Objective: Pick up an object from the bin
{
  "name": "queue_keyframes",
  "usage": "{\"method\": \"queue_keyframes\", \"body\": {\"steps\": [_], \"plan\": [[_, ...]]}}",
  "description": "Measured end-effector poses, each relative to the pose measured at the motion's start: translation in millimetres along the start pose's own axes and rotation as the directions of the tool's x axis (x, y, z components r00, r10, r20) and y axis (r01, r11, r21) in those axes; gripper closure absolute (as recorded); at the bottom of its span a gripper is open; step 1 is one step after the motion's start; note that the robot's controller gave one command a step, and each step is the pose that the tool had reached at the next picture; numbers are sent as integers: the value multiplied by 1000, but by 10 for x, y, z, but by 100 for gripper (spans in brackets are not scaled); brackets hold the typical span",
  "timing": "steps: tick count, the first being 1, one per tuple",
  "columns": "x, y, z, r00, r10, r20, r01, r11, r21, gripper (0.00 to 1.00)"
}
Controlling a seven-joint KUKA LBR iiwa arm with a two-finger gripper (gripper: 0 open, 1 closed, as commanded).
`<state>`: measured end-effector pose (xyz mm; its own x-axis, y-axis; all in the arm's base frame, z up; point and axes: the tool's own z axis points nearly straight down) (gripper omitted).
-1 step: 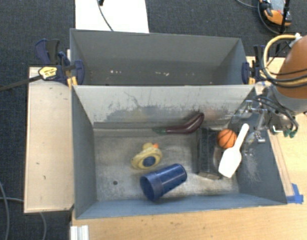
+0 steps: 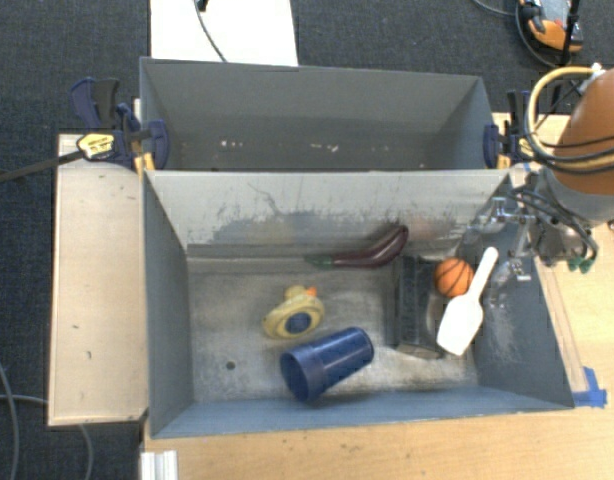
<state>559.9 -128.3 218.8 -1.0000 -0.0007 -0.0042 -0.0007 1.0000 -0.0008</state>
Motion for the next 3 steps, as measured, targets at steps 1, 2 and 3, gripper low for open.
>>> {"method": "queue_keyframes", "body": {"steps": [1,2,3], "plan": [[19,-54,511,975,-223,6,223,975,3,0],[74,-105,1008,918,-396,-4,396,918,-4,0],[68,-196,665,727,-686,1,686,727,-1,0]]}}
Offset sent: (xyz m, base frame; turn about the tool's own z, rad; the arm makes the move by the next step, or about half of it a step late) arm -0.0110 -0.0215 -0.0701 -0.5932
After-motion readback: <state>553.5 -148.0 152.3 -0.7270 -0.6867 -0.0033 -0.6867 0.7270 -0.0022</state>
